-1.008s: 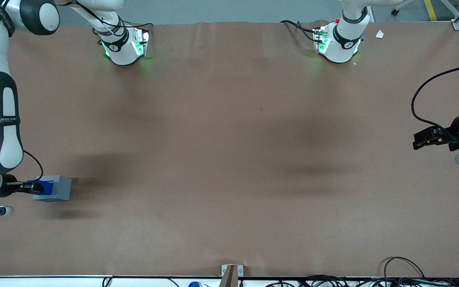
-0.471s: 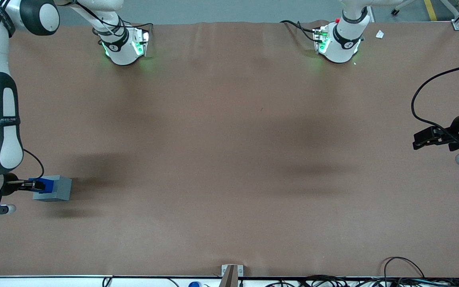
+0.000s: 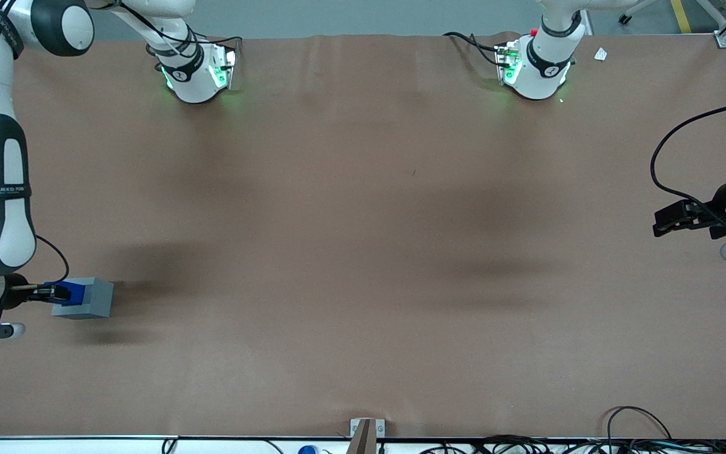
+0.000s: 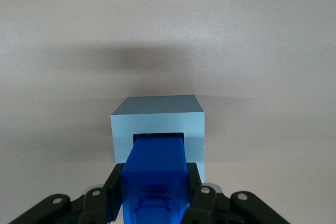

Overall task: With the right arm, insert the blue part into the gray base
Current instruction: 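Lower the blue block into the gray base's square opening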

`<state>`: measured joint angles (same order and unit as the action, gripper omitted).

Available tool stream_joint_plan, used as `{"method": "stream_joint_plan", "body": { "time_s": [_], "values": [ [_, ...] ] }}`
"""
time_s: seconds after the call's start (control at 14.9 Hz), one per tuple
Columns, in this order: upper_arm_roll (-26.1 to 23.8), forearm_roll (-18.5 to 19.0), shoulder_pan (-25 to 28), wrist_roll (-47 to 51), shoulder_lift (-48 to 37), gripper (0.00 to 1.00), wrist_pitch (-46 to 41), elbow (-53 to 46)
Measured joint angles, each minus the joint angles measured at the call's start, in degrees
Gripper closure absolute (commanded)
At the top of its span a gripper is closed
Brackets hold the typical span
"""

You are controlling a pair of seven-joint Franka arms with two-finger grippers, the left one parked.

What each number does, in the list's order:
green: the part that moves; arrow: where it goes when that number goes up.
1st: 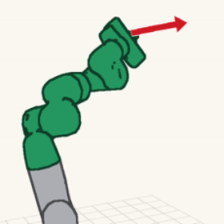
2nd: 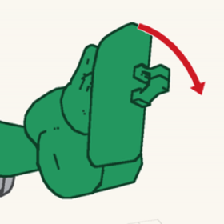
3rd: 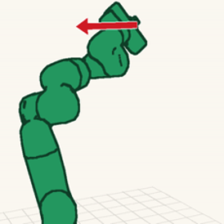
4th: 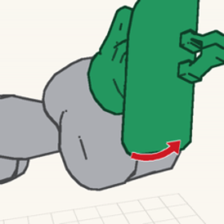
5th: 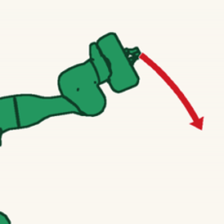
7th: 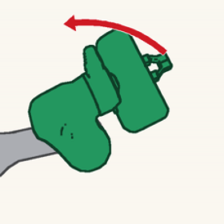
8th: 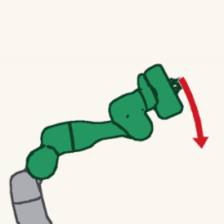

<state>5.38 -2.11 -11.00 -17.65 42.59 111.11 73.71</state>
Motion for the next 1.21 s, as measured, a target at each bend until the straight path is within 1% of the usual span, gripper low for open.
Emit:
{"method": "stream_joint_plan", "body": {
  "time_s": [0.27, 0.4, 0.87, 0.94, 1.08, 1.14, 1.21],
  "values": [
    [-0.06, -0.01, 0.15, 0.00, 0.07, 0.98, 0.03, 0.01],
    [-0.06, -0.01, 0.15, 0.00, 0.08, 0.93, 0.03, 0.01],
    [-0.06, -0.01, 0.14, 0.00, 0.11, 0.92, 0.07, 0.01],
    [-0.05, -0.01, 0.13, 0.00, 0.12, 0.89, 0.07, 0.01],
    [-0.02, -0.01, 0.09, 0.00, 0.14, 0.52, 0.11, 0.01],
    [-0.01, -0.01, 0.08, 0.00, 0.15, 0.27, 0.13, 0.01],
    [-0.01, -0.01, 0.08, 0.00, 0.15, 0.21, 0.13, 0.01]
  ]
}}
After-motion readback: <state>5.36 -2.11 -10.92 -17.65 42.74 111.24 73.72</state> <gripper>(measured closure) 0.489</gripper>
